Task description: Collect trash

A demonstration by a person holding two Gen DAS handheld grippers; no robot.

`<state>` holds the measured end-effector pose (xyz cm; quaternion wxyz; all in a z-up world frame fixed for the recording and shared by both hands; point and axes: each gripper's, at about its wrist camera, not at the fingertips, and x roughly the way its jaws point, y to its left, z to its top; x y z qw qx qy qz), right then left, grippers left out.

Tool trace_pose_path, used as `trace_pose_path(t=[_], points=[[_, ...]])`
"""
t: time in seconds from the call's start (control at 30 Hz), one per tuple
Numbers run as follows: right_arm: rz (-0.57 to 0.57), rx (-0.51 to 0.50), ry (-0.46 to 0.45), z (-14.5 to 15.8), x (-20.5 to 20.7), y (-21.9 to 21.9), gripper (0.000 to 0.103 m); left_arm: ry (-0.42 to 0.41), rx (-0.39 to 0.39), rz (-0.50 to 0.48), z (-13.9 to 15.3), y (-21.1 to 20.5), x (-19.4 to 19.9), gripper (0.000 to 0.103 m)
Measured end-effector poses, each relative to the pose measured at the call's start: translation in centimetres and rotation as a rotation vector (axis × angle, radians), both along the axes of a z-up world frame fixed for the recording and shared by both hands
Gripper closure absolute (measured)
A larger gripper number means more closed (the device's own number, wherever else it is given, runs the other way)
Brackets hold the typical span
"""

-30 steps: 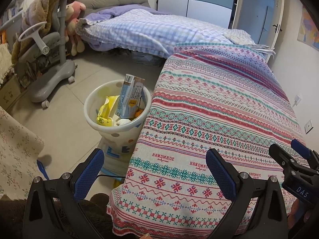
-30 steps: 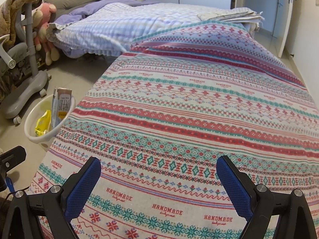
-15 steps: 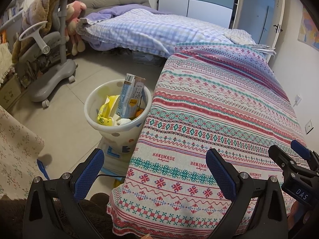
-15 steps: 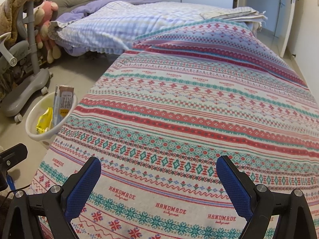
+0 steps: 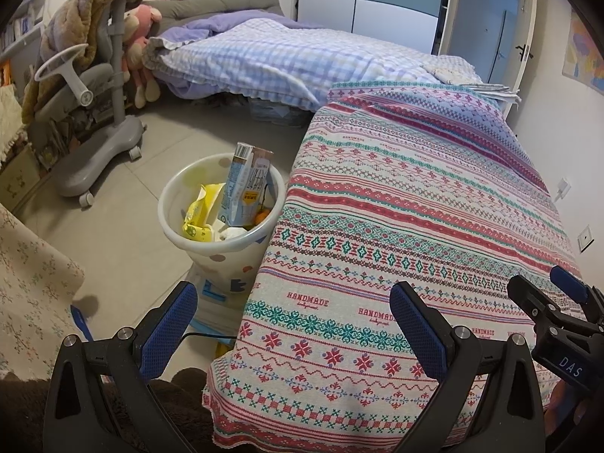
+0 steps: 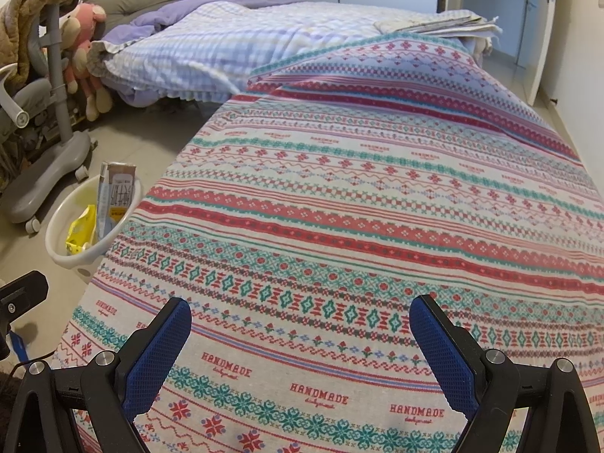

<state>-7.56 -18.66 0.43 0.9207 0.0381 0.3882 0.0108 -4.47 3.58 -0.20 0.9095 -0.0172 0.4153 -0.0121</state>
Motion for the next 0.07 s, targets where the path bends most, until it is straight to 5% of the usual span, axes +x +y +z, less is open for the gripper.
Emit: trace_pose_path(t=[0.07], points=[[0.001, 0.001, 0.000, -0.01, 0.05, 0.00, 0.007, 0.001, 0.004, -0.003, -0.03, -0.11, 0.05, 0.000]])
